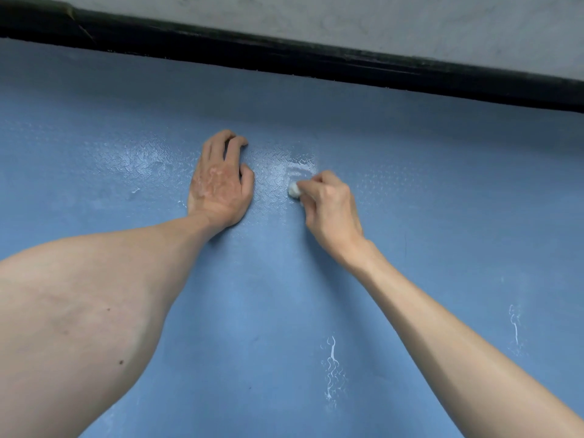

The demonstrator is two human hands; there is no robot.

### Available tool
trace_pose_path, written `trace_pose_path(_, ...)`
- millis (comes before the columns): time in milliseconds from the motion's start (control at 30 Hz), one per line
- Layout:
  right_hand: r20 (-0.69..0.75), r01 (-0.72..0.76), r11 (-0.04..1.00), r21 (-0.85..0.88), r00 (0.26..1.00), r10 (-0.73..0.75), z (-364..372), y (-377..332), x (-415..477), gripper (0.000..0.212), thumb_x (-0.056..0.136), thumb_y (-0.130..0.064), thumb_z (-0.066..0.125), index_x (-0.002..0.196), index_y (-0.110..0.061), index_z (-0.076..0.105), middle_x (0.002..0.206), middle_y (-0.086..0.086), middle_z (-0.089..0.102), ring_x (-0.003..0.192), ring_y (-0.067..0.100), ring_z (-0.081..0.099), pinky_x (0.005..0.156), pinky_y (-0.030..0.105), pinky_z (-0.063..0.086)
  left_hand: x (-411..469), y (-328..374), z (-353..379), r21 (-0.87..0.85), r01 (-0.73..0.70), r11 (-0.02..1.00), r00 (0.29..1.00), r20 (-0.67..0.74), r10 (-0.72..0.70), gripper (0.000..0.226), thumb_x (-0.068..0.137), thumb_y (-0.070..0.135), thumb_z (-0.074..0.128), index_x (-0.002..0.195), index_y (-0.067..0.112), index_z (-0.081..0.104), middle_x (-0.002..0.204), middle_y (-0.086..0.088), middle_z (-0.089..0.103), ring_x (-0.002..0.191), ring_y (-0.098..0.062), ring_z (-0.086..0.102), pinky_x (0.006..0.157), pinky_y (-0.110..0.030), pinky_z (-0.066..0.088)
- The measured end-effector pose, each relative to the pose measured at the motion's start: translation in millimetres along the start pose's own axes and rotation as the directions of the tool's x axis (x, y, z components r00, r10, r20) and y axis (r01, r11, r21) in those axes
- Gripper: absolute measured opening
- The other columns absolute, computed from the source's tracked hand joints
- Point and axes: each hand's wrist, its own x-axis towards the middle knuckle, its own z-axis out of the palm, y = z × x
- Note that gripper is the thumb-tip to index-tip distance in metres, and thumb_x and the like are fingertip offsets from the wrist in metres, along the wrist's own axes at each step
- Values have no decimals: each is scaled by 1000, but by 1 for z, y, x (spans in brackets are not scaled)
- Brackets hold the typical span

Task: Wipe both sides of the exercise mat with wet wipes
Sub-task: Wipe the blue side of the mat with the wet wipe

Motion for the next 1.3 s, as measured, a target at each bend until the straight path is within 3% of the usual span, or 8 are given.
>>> trace_pose_path(67,-2,40,999,26,999,-40,2,-2,-42,25,89,-18,46,90,-9,69,82,9,52,66,27,51,57,29,40,0,0,-1,4,1,1000,1000,4,-1,35,91,15,46,124,8,52,132,-9,47,122,-25,40,98,-34,39)
trace_pose_path(200,119,101,993,65,987,-108,1,-4,-117,17,88,0,59,100,-10,68,86,7,52,65,25,50,57,29,44,0,-1,-2,13,19,1000,1000,16,-19,35,90,16,44,124,9,51,133,-8,46,124,-24,39,96,-34,40)
trace_pose_path(333,122,133,989,70,983,-140,2,1,-82,18,86,-3,55,94,-9,70,85,9,54,63,29,52,55,32,46,1,-1,-1,10,-4,1000,1000,12,4,37,90,16,44,124,7,52,133,-11,46,124,-26,40,100,-34,38)
trace_pose_path(500,-17,16,999,35,1000,-16,4,-5,-20,22,84,-8,51,86,-9,73,84,10,56,66,30,56,58,27,39,0,0,-1,16,5,1000,1000,11,-5,37,90,17,43,126,8,51,136,-10,45,125,-26,39,97,-34,39)
trace_pose_path(633,-18,57,998,23,998,-57,7,-8,-56,17,86,-6,54,89,-6,71,82,11,55,65,30,53,55,33,43,1,-1,-1,12,-13,1000,1000,0,13,38,90,17,43,125,7,52,134,-11,46,123,-27,41,94,-34,40)
trace_pose_path(833,128,81,991,110,987,-95,10,-12,-151,25,81,10,64,98,-7,69,85,7,54,64,23,50,56,30,45,1,-2,1,17,-5,1000,1000,3,5,36,90,18,42,124,9,51,134,-8,46,123,-25,40,90,-33,41)
trace_pose_path(1133,-30,-13,998,59,999,15,7,-11,-38,25,81,-6,48,85,-8,73,86,10,58,69,31,59,60,35,50,0,-2,0,22,-10,1000,1000,1,10,37,90,17,42,125,9,51,135,-10,45,125,-26,39,94,-34,39)
trace_pose_path(1300,51,82,996,46,995,-85,11,-11,-105,19,84,2,55,93,-6,69,84,11,54,69,29,54,59,38,48,0,-2,0,24,-8,1000,1000,1,8,36,89,18,42,123,9,51,135,-9,45,125,-25,40,92,-35,41)
